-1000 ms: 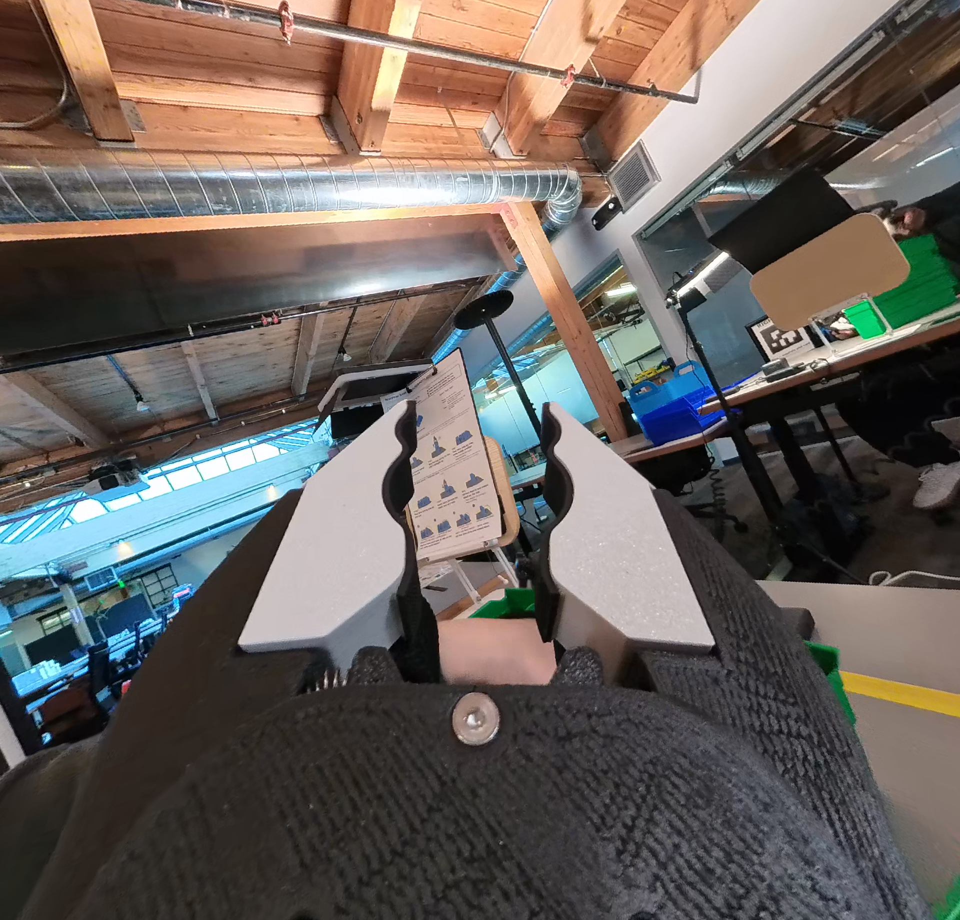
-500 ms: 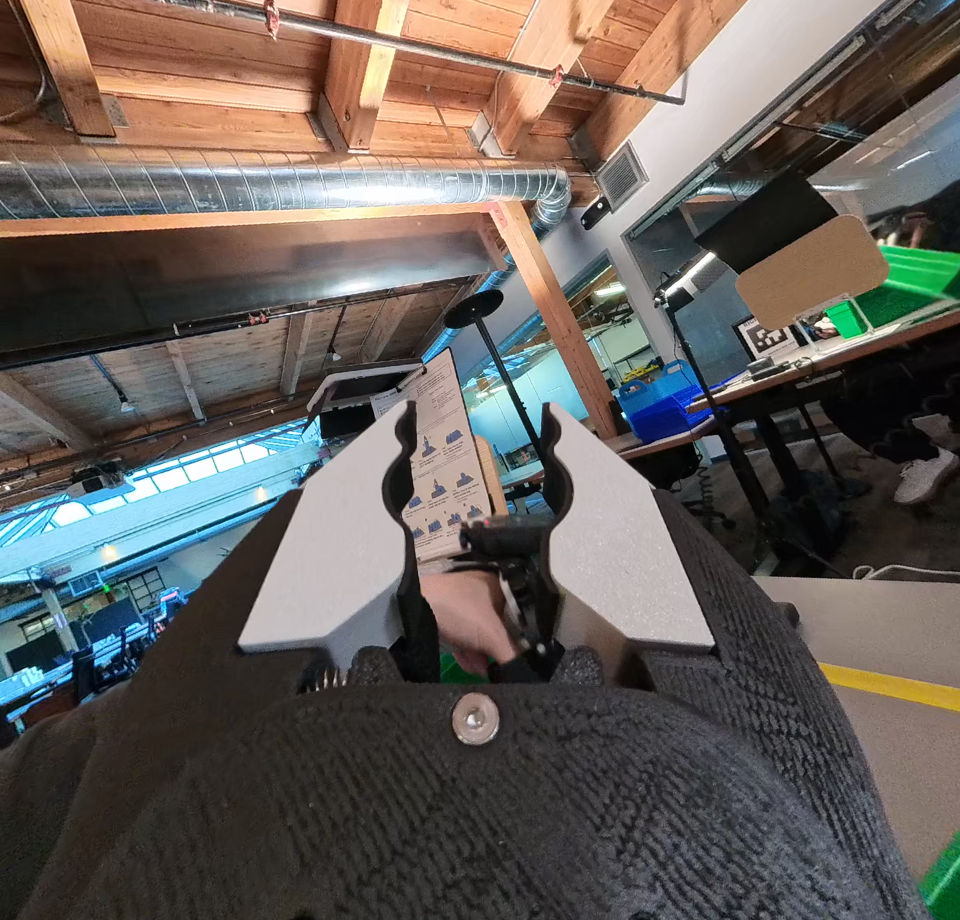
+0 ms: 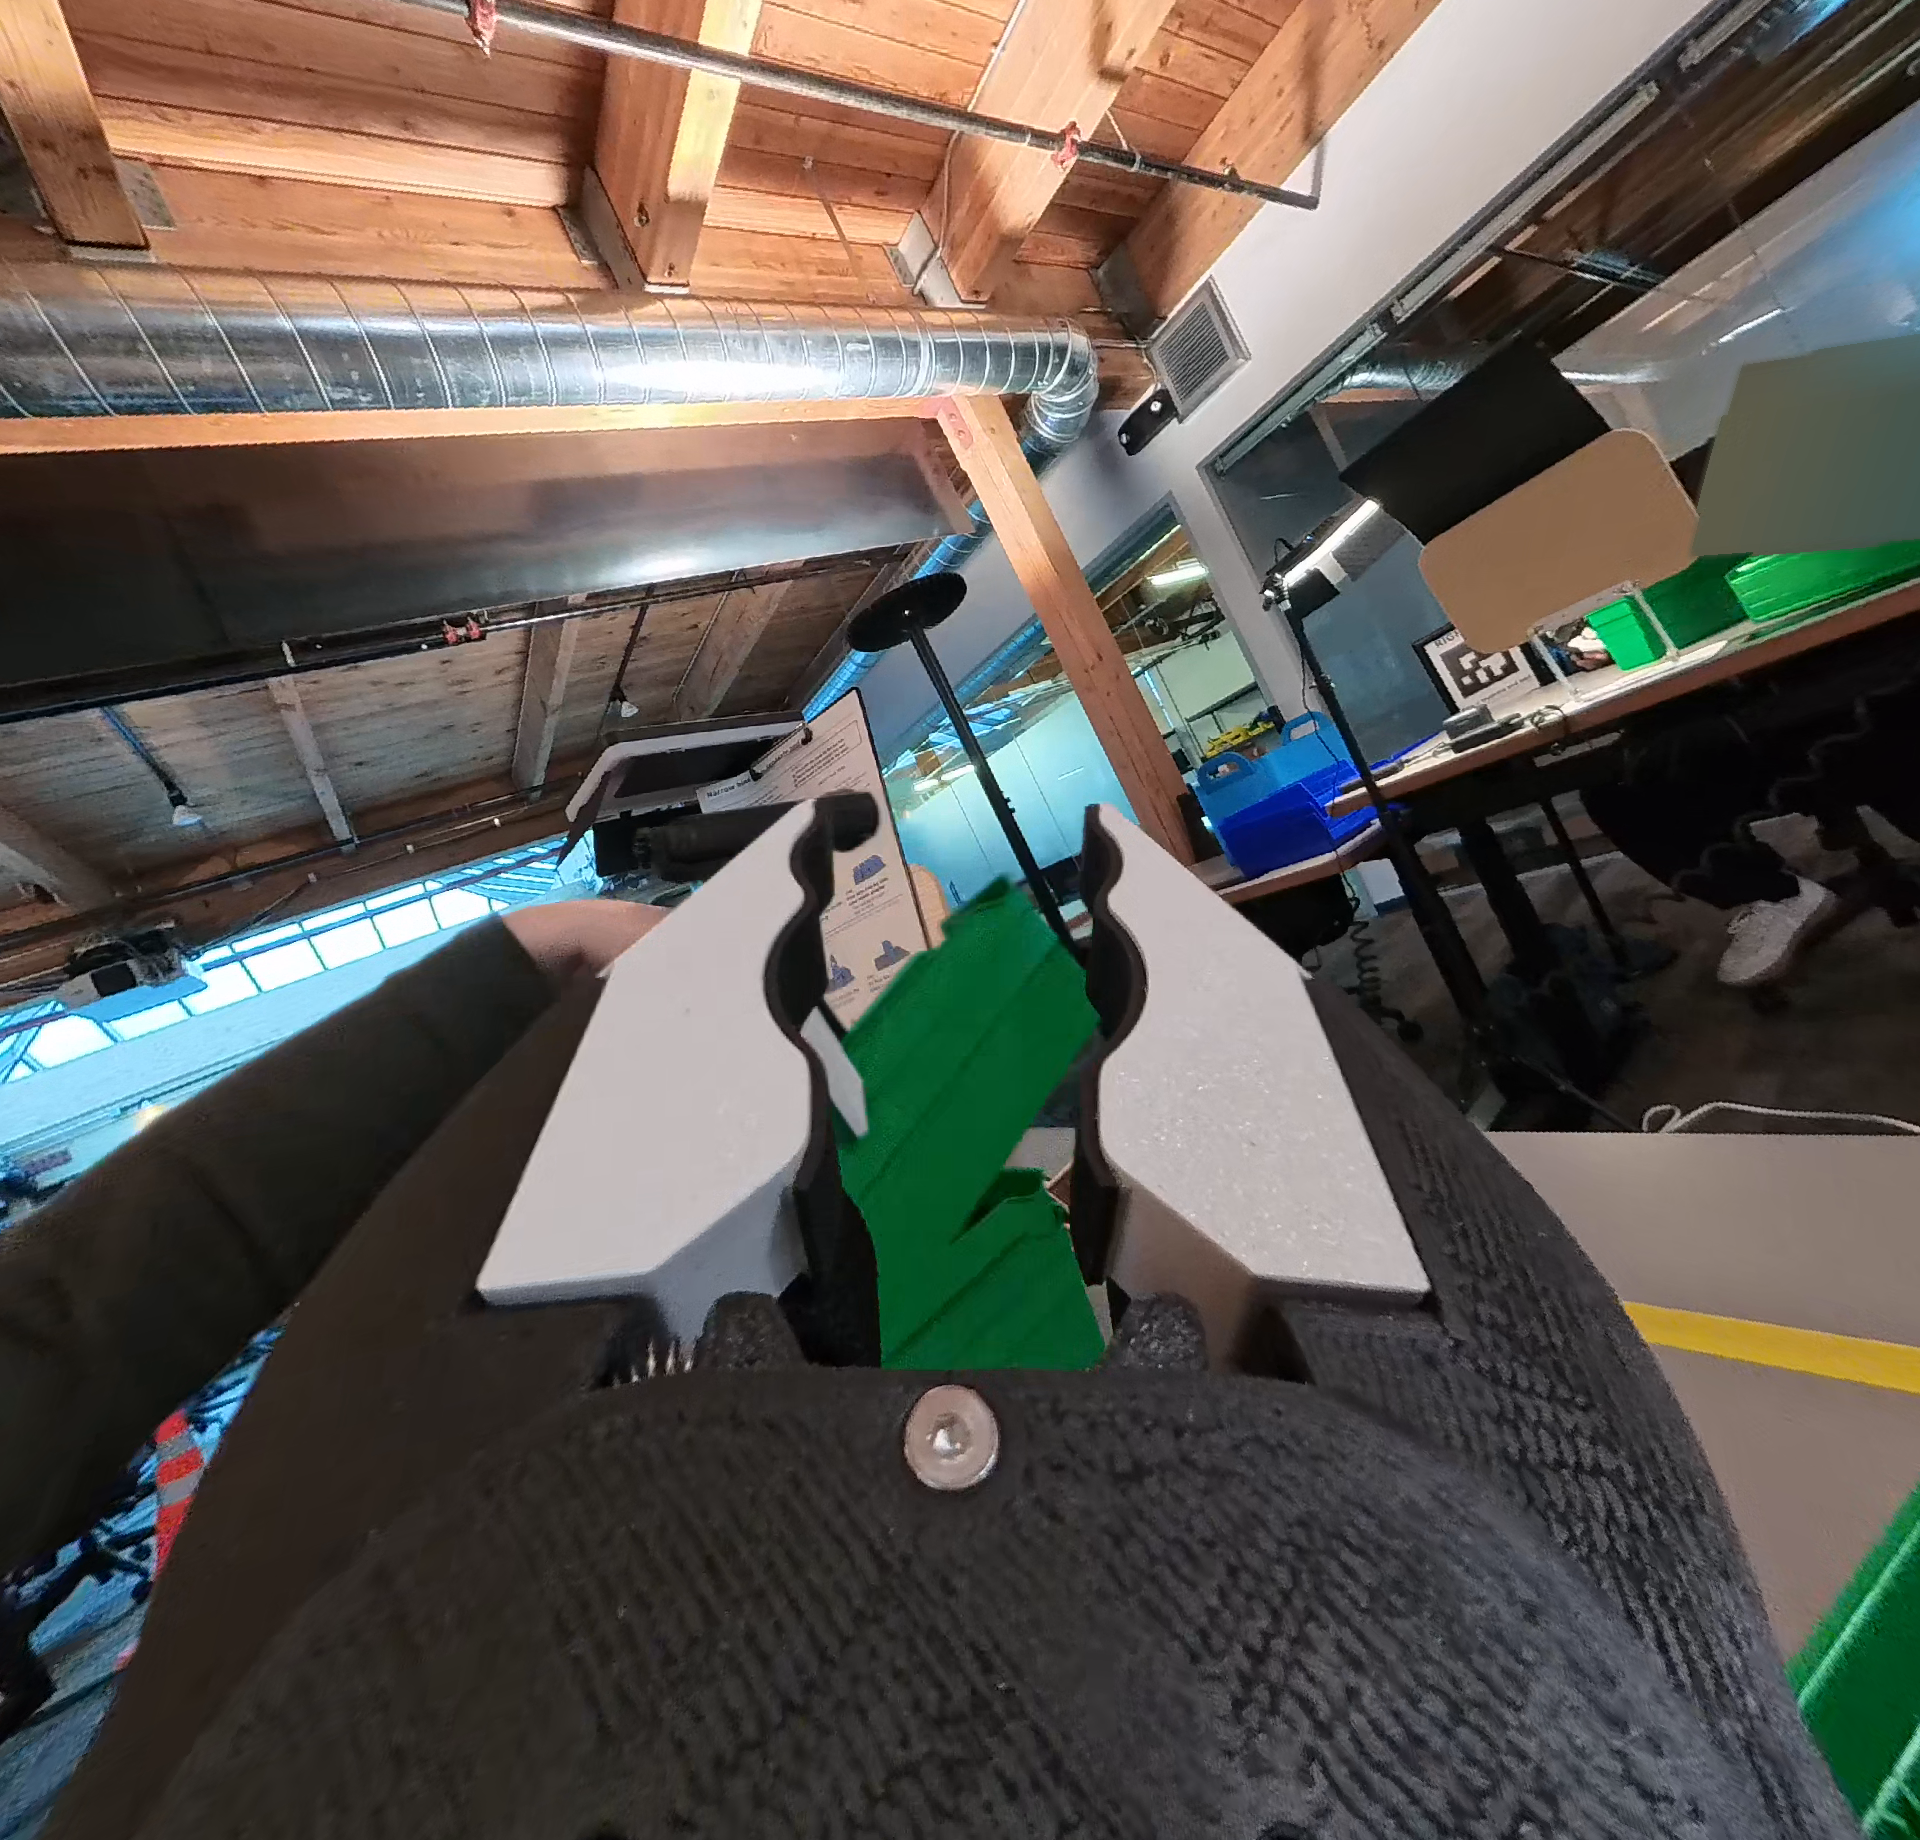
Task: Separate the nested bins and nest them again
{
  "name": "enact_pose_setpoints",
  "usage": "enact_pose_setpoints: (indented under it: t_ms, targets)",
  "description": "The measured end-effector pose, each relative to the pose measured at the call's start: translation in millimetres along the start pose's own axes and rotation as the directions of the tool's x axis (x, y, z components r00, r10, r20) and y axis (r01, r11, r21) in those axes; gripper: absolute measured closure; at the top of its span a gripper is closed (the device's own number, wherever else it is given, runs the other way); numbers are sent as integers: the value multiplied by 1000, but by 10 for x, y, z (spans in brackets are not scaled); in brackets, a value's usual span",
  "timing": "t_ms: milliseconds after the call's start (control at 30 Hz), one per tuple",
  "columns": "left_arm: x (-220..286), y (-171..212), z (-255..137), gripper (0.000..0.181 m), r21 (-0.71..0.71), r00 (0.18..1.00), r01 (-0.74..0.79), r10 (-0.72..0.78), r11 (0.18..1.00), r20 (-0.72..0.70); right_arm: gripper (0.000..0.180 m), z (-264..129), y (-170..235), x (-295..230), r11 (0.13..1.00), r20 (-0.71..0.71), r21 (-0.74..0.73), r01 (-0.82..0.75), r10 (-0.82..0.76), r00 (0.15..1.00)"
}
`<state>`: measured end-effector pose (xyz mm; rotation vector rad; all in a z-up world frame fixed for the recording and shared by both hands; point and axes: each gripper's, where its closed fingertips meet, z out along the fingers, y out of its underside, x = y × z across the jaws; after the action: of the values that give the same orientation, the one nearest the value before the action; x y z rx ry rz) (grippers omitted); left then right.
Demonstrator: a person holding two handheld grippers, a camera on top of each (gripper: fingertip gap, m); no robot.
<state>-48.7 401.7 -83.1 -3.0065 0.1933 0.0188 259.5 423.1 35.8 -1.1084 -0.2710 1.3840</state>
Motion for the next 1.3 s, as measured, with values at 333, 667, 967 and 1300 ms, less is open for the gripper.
enact_pose_setpoints:
  t_ms: [333, 667, 967, 1300]
  targets:
    - [-431, 418, -262, 59, 3, 995, 78, -78, 997, -64, 133, 54, 78, 19, 1000, -14, -29, 11, -12, 1000]
    - [-638, 760, 82, 61, -78, 992, 86, -93, 993, -88, 133, 72, 105, 0, 999, -13, -39, 19, -19, 1000]
    - [-733, 829, 407, 61, -104, 992, 93, -101, 990, -70, 133, 79, 121, 11, 999, -16, -45, 17, -18, 1000]
    - [-676, 875, 655, 60, -166, 995, 73, -84, 983, -56, 133, 79, 123, 6, 999, -15, -46, 19, -20, 1000]
